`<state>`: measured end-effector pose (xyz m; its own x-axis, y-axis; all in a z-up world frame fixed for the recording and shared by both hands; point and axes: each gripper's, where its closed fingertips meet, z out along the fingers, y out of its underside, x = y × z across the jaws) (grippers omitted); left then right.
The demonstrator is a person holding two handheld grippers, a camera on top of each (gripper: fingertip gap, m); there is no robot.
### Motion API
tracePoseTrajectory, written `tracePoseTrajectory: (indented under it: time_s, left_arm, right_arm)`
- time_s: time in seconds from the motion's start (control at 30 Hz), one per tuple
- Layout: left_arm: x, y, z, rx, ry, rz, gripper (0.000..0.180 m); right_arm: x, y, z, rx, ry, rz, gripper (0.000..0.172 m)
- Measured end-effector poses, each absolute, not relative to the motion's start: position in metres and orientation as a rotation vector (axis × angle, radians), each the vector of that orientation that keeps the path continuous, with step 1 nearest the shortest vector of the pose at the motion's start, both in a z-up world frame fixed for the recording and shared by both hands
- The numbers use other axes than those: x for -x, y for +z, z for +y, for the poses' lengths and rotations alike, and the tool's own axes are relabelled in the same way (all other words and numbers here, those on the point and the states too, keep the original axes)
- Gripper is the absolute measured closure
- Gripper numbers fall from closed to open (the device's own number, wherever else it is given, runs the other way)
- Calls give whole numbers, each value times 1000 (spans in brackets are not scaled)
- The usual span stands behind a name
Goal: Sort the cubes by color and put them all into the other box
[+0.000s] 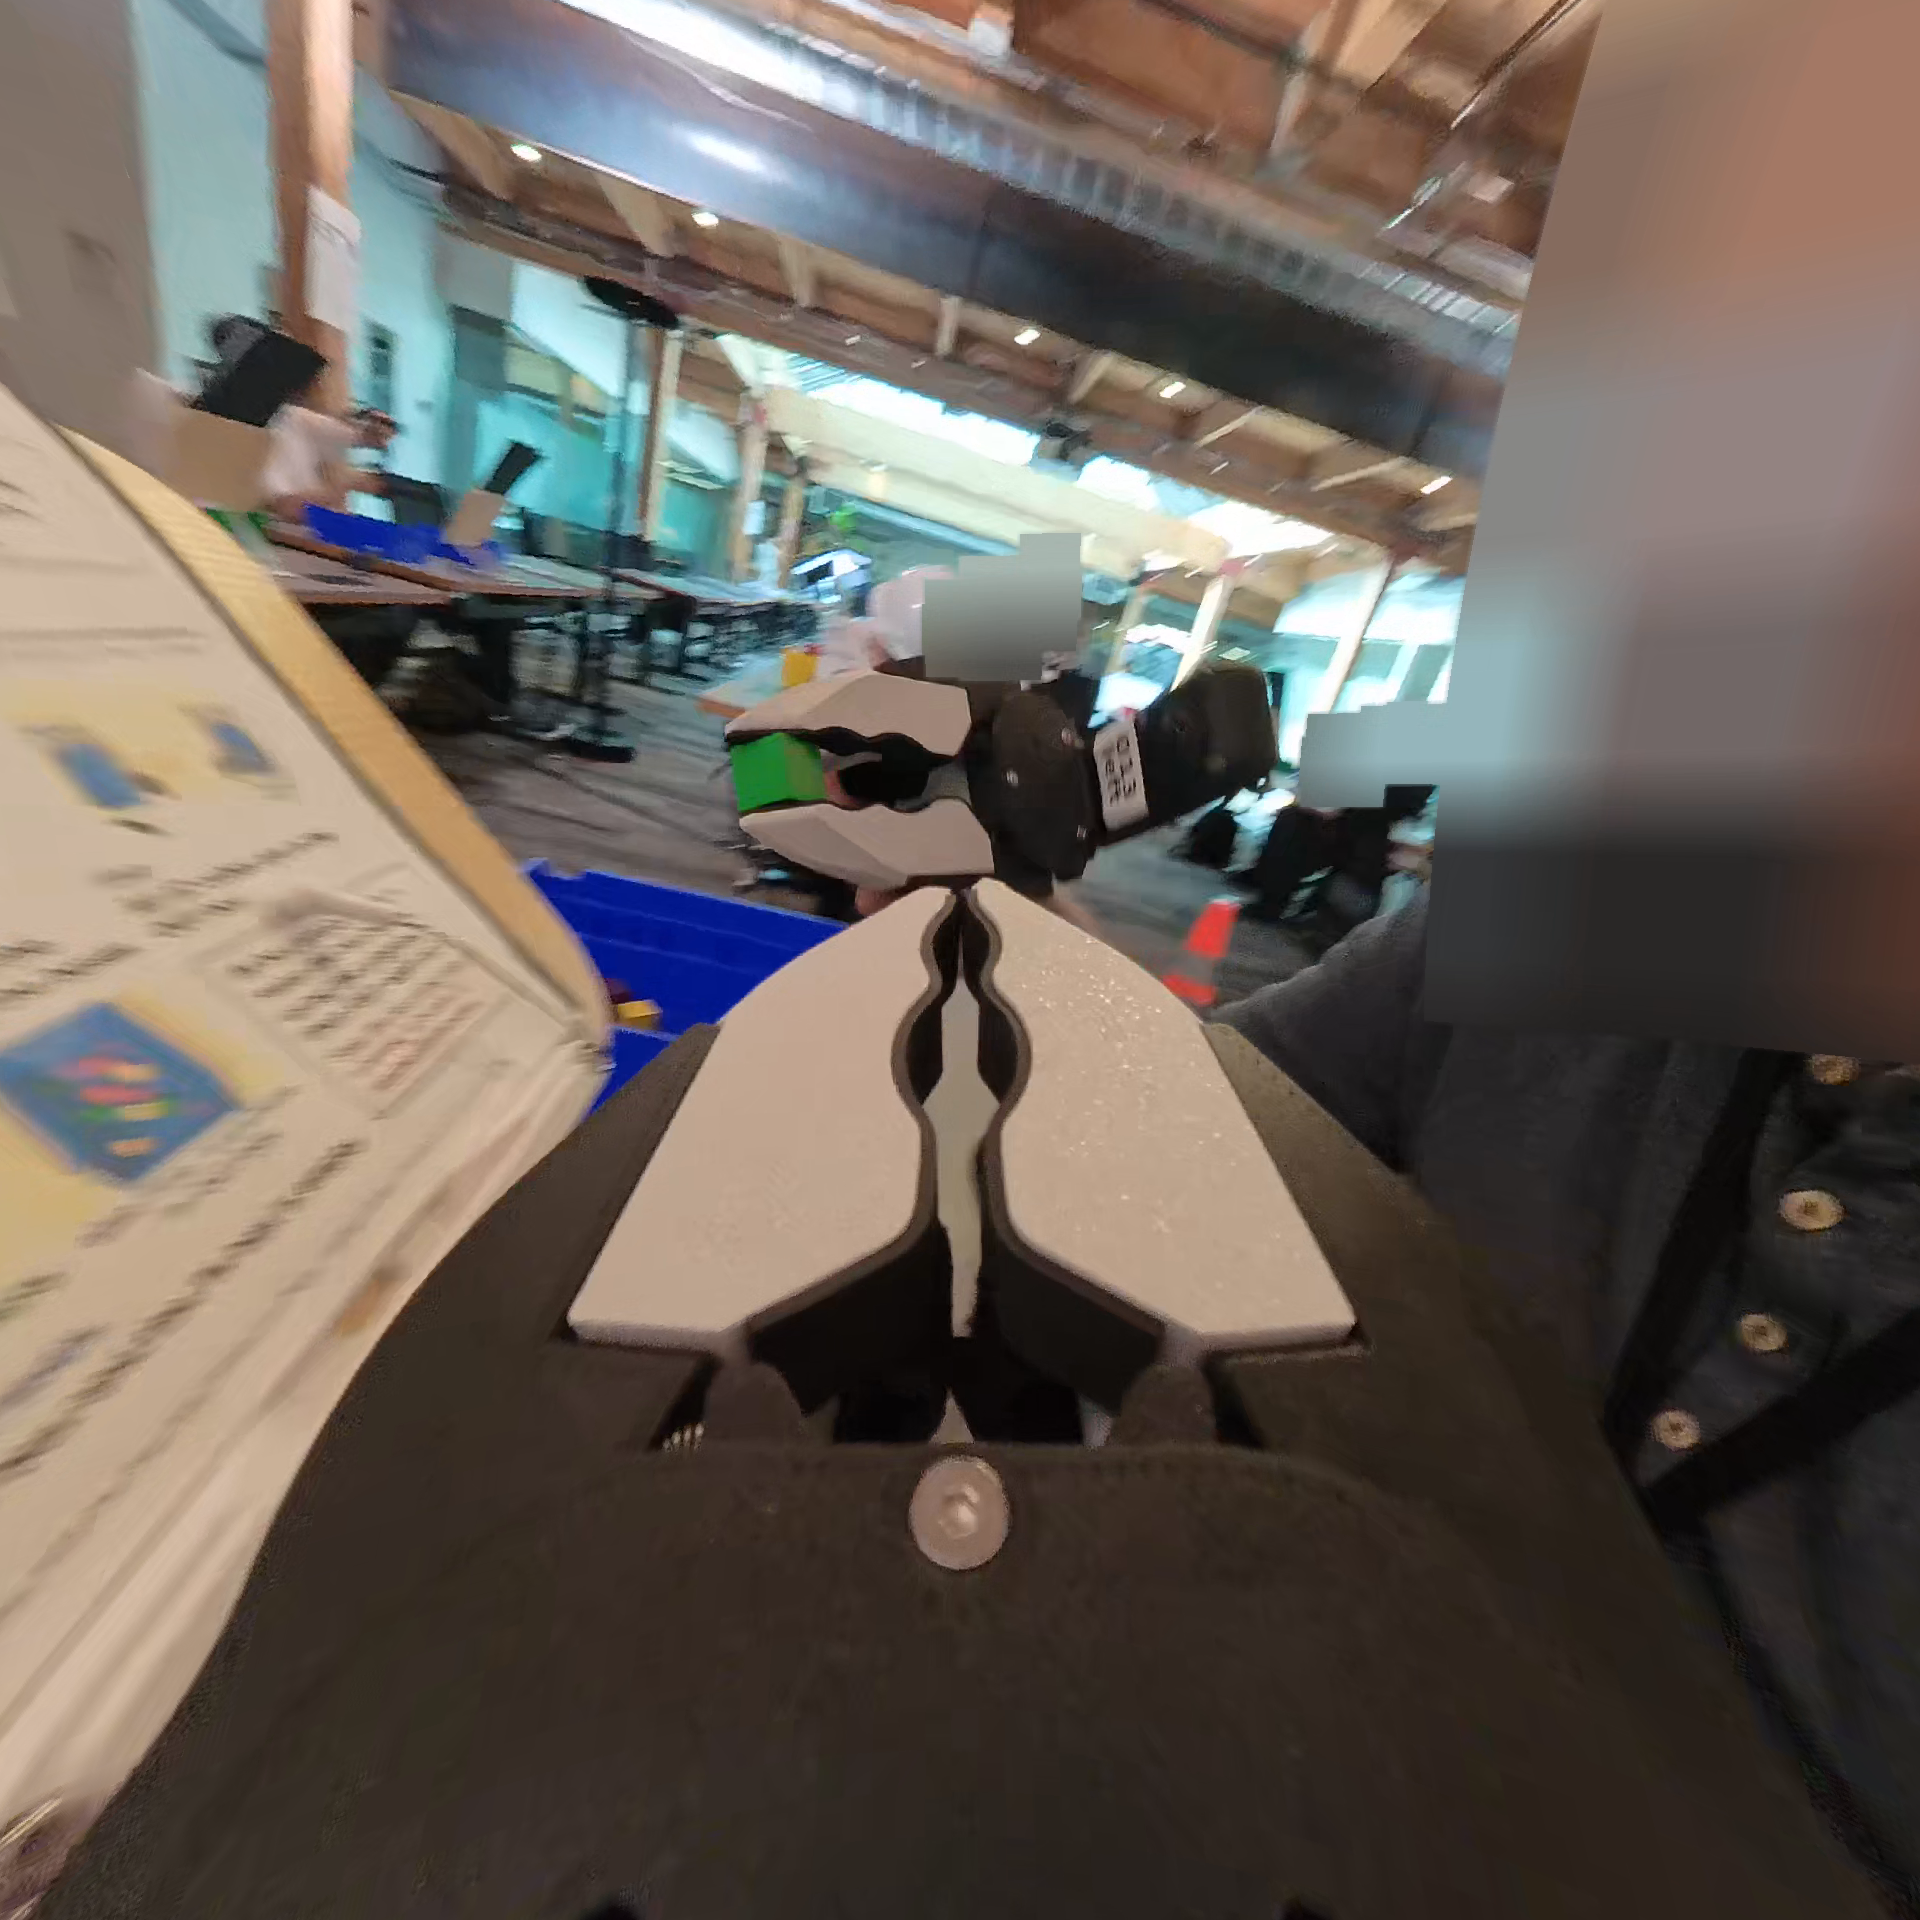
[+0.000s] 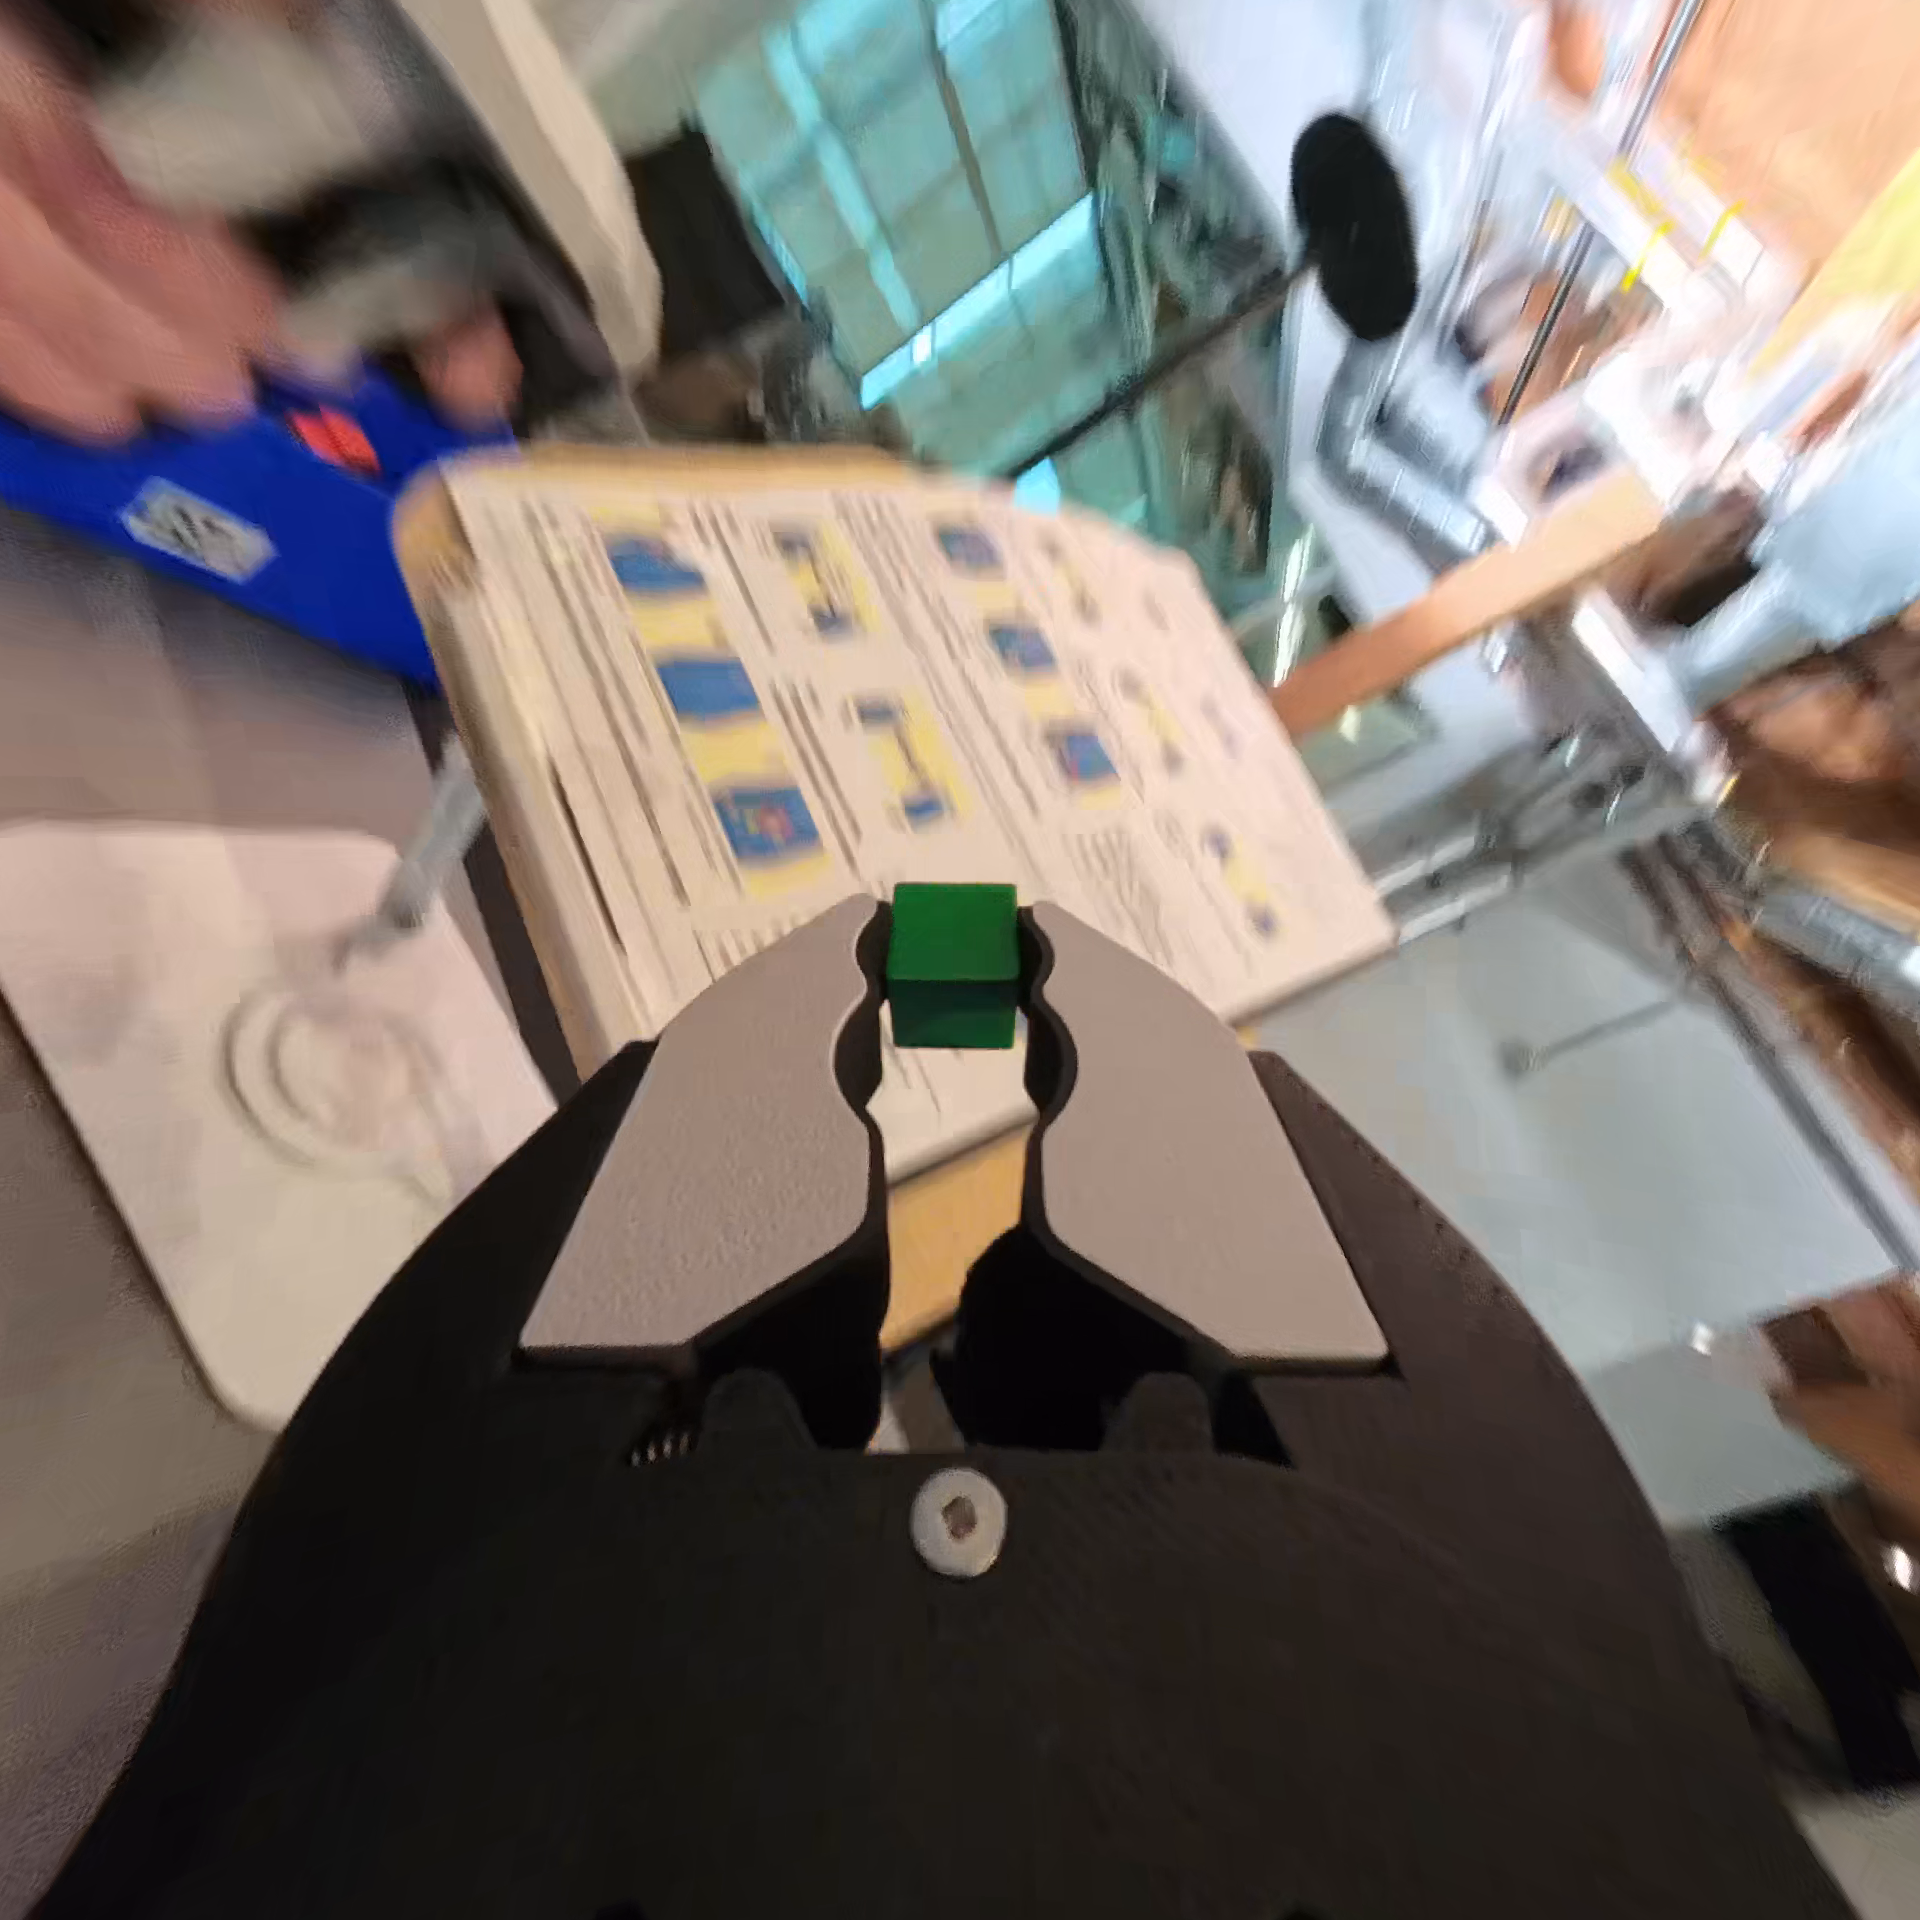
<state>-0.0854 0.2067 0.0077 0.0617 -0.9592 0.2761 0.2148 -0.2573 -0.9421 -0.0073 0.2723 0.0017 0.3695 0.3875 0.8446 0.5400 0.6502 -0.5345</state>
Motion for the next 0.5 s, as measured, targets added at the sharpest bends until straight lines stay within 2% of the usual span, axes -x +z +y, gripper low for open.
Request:
tracePoseTrajectory:
  time_s: [0.13, 0.37, 0.43, 0.5]
  left_arm:
    - [133, 3, 234, 1436, -1045, 844, 180]
    - [246, -37, 283, 1750, -583, 731, 178]
    - [278, -59, 293, 1852, -503, 691, 178]
    - [307, -79, 301, 1944, -452, 639, 178]
  right_arm:
    - [-73, -24, 348, 1257, -231, -1192, 149]
    - [-184, -132, 410, 1832, -344, -1264, 148]
    - [-198, -155, 417, 1949, -339, -1248, 132]
    - [-209, -165, 424, 2012, -372, -1201, 127]
